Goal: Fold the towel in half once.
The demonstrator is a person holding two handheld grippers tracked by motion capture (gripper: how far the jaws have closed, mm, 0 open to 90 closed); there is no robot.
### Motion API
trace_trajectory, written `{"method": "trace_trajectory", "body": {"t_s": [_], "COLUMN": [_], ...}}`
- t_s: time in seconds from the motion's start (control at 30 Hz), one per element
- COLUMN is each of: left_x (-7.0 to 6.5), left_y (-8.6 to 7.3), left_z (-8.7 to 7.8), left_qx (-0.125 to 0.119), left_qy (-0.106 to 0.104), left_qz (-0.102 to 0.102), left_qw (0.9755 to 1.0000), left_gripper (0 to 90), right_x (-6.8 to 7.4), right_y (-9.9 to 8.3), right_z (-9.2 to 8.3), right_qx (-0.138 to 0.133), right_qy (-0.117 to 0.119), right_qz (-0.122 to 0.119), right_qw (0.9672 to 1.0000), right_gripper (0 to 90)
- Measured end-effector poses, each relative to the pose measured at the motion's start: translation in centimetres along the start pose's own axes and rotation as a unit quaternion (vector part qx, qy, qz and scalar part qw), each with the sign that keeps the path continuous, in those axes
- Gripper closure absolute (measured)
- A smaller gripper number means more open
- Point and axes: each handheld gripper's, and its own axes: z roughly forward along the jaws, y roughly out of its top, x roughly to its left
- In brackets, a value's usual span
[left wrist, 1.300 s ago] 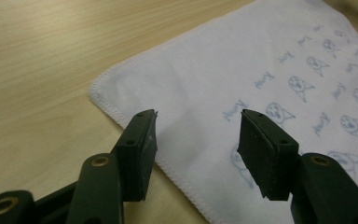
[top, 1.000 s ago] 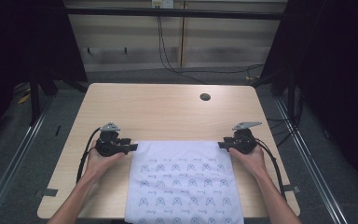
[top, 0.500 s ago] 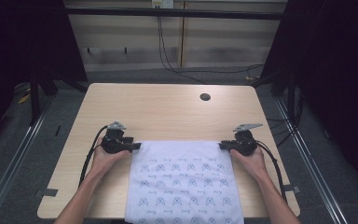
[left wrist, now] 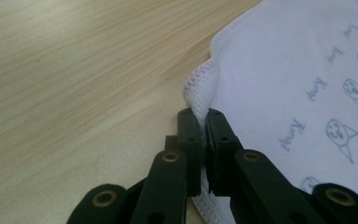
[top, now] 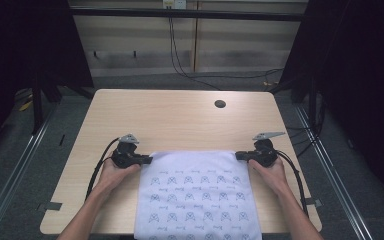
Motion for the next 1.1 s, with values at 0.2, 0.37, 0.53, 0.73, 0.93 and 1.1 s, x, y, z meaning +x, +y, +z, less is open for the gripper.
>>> {"method": "trace_trajectory", "body": {"t_s": [0.2,0.37,0.53,0.73,0.93,1.1], "left_x": [-0.3,-0.3,-0.1,0.5,0.9,0.7], "left_y": [0.2,0.9,1.9,4.3,7.4,9.6], "left_z": [-0.9,-2.7,-4.3,-5.9,-7.7,-9.4], "left_qx": [-0.012,-0.054,-0.083,-0.12,-0.153,-0.178], "left_qy": [-0.002,-0.009,-0.009,0.0,0.022,0.026], "left_qz": [-0.002,-0.008,-0.007,-0.007,-0.002,0.005], "left_qw": [0.9999,0.9985,0.9964,0.9927,0.988,0.9836], "left_gripper": [86.6,86.5,86.7,86.8,86.8,86.8], "right_x": [0.1,0.1,0.2,0.4,0.8,0.9], "right_y": [0.4,0.9,2.7,5.9,9.3,11.5], "right_z": [-1.0,-1.7,-3.2,-4.7,-6.2,-7.2], "right_qx": [-0.022,-0.042,-0.083,-0.097,-0.128,-0.138], "right_qy": [0.01,0.014,0.023,0.012,0.001,-0.012], "right_qz": [0.007,0.011,0.005,-0.01,-0.023,-0.034], "right_qw": [0.9997,0.999,0.9963,0.9952,0.9915,0.9897], "right_gripper": [86.2,86.3,86.4,86.5,86.7,86.8]}}
